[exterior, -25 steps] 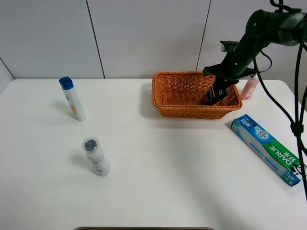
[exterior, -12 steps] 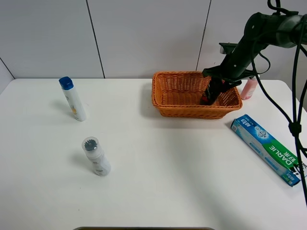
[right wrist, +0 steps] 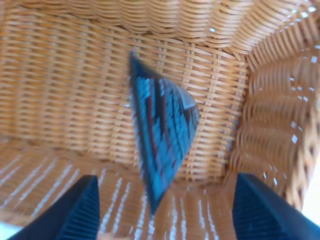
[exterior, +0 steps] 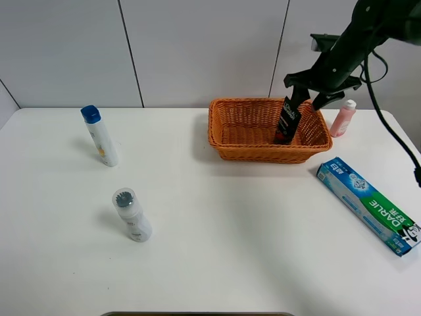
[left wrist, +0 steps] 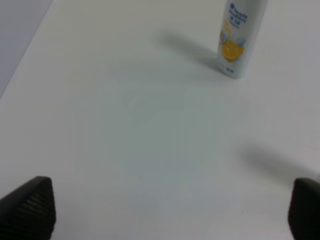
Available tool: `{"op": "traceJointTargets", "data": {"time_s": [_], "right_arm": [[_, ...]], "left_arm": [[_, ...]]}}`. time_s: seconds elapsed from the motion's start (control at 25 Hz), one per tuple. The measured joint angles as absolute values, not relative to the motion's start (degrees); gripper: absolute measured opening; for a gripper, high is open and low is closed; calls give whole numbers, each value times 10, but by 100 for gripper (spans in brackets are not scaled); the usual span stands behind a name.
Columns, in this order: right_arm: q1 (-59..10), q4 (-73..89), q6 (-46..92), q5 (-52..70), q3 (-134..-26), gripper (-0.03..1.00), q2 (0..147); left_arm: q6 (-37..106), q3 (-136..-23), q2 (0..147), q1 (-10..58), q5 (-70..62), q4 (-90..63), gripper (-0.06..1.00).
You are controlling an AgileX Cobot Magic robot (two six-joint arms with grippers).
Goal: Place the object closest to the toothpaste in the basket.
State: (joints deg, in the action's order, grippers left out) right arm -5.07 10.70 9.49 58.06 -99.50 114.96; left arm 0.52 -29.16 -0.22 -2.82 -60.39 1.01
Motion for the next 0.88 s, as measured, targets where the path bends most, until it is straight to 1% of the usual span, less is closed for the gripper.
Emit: {"op": "traceJointTargets", "data": {"time_s": [0.4,0.68,0.88], "right_arm": [[-51,107,93,690,-995,61,970],[-51,106,64,696,-987,61,836],[-51,106,54,696,-928,61,728]], "left_arm": [[5,-292,-2,-28,-604,10,94],[5,-292,-2,-28,-604,10,94],[5,-292,-2,-28,-604,10,94]]}}
